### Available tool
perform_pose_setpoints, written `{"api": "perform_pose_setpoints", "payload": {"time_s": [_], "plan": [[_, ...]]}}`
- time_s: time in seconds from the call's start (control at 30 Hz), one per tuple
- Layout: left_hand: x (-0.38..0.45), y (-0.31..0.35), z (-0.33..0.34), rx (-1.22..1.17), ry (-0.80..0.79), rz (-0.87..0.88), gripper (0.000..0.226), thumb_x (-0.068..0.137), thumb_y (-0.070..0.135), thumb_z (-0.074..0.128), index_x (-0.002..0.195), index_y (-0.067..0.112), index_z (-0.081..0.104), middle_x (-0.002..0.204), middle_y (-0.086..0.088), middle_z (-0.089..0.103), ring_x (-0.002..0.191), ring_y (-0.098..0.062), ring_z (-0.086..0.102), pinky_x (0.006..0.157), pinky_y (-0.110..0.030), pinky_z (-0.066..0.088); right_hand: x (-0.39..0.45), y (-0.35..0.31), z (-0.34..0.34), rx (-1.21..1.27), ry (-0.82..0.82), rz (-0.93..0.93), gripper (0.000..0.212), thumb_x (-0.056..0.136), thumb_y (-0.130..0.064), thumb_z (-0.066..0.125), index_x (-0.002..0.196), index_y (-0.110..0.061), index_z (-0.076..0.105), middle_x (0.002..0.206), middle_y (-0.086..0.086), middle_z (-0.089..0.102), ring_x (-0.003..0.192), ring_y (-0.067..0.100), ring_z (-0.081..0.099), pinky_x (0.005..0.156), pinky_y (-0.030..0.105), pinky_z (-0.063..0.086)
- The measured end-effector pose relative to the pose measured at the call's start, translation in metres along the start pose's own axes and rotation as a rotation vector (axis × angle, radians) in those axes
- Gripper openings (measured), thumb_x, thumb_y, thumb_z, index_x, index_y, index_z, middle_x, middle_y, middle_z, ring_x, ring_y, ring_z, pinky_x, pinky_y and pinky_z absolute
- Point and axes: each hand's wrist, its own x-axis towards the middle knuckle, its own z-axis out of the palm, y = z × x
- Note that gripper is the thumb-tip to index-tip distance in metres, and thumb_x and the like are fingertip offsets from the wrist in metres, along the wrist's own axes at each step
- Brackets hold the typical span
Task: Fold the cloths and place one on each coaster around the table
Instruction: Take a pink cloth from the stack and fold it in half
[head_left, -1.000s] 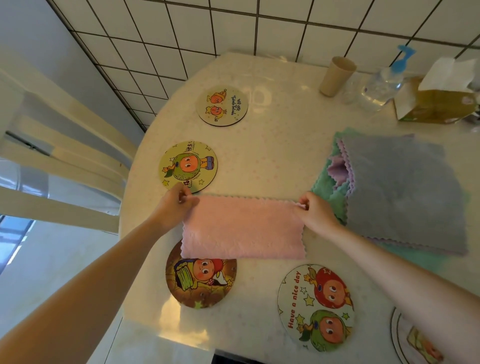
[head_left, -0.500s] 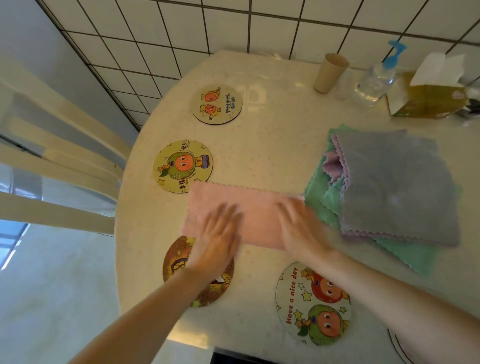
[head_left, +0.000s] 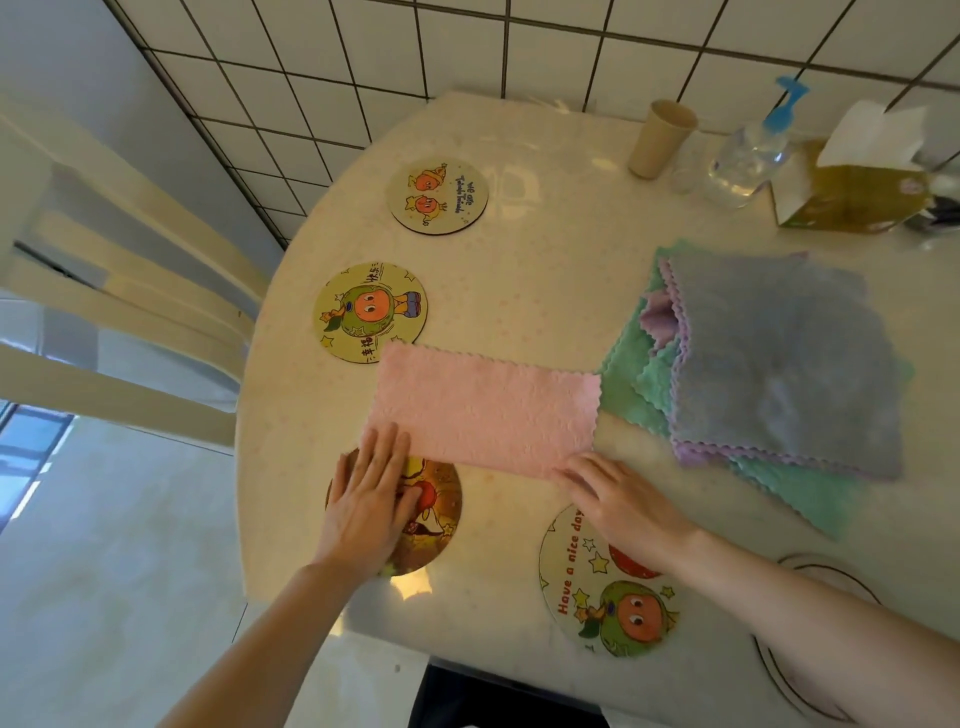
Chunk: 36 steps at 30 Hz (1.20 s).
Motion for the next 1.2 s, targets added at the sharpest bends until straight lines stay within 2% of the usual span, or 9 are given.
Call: {"api": "perform_pose_setpoints", "payload": {"time_s": [0.2,0.3,0.43,0.6,0.73,0.87,1.07,1.13,1.2], "plan": [[0.007,0.032,-0.009,-0.038,0.043,-0.264,0.074,0.093,0.062,0.011,0.151,0.023,-0.011,0.159,-0.002,-0.014,0.145,-0.024,-0.019,0.119,-0.043,-0.006,0.021,-0.003,-0.008,-0.070,0.071,0.021,0.042,0.053,0.008,0.072,0.091,-0.008,0.062,0.095,0.006,0.062,0.089,0.024,0.058,0.071,0.033,0.049],[0.010,0.070,-0.014,-0.003,0.075,-0.075,0.072,0.095,0.056,0.025,0.152,0.027,-0.010,0.157,0.000,-0.016,0.145,-0.028,-0.017,0.117,-0.044,-0.011,0.029,-0.004,-0.017,-0.067,0.102,0.010,0.043,0.049,0.010,0.071,0.086,-0.009,0.062,0.090,0.005,0.063,0.083,0.025,0.060,0.066,0.034,0.047],[0.010,0.117,-0.002,0.065,0.032,0.216,0.076,0.093,0.046,0.042,0.153,0.028,-0.002,0.161,-0.001,-0.001,0.147,-0.030,-0.004,0.119,-0.048,0.008,0.020,-0.011,-0.029,-0.004,0.178,-0.054,0.028,0.066,0.005,0.060,0.089,-0.010,0.059,0.089,0.004,0.061,0.082,0.025,0.057,0.067,0.035,0.047],[0.008,0.139,0.010,-0.046,-0.014,0.256,0.053,0.092,0.041,0.040,0.141,0.023,0.045,0.146,-0.003,0.046,0.135,-0.034,0.040,0.103,-0.053,0.042,-0.010,-0.026,-0.026,0.194,0.069,-0.203,0.025,0.081,-0.003,0.054,0.103,-0.014,0.058,0.098,-0.001,0.059,0.091,0.017,0.054,0.076,0.032,0.049],[-0.012,0.121,0.014,-0.066,-0.061,0.467,0.054,0.095,0.046,0.030,0.145,0.024,0.037,0.151,0.002,0.036,0.143,-0.026,0.023,0.116,-0.050,0.021,-0.030,-0.011,-0.033,0.318,0.101,-0.179,0.034,0.097,-0.024,0.034,0.115,-0.016,0.060,0.114,-0.002,0.062,0.105,0.011,0.057,0.095,0.025,0.046],[-0.036,0.091,0.016,0.061,-0.019,0.611,0.054,0.095,0.044,0.041,0.147,0.032,0.031,0.156,0.006,0.025,0.147,-0.020,0.014,0.118,-0.047,0.014,-0.042,0.020,-0.016,0.171,0.018,-0.067,0.064,0.084,0.005,0.040,0.145,-0.013,0.031,0.151,0.004,0.032,0.138,0.021,0.031,0.114,0.030,0.018],[-0.057,0.063,0.011,0.076,-0.034,0.420,0.057,0.097,0.040,0.035,0.151,0.033,0.016,0.156,0.002,0.024,0.144,-0.024,0.020,0.114,-0.050,0.026,-0.024,0.006,0.004,-0.033,-0.006,-0.287,0.072,0.075,0.005,0.051,0.143,-0.011,0.034,0.148,0.005,0.039,0.136,0.020,0.037,0.110,0.039,0.031],[-0.057,0.061,0.010,0.013,-0.056,0.417,0.057,0.098,0.032,0.040,0.150,0.034,0.019,0.156,0.004,0.023,0.145,-0.021,0.017,0.116,-0.048,0.017,-0.014,0.002,0.004,-0.014,0.001,-0.348,0.063,0.078,0.002,0.038,0.140,-0.011,0.039,0.145,0.006,0.043,0.134,0.020,0.040,0.108,0.040,0.037],[-0.055,0.060,0.007,-0.013,-0.067,0.425,0.049,0.101,0.043,0.032,0.149,0.034,0.022,0.155,0.006,0.023,0.145,-0.019,0.014,0.117,-0.046,0.010,-0.007,0.002,0.006,-0.004,-0.027,-0.402,0.057,0.080,-0.001,0.049,0.137,-0.011,0.045,0.141,0.006,0.048,0.131,0.021,0.044,0.105,0.038,0.041]]}}
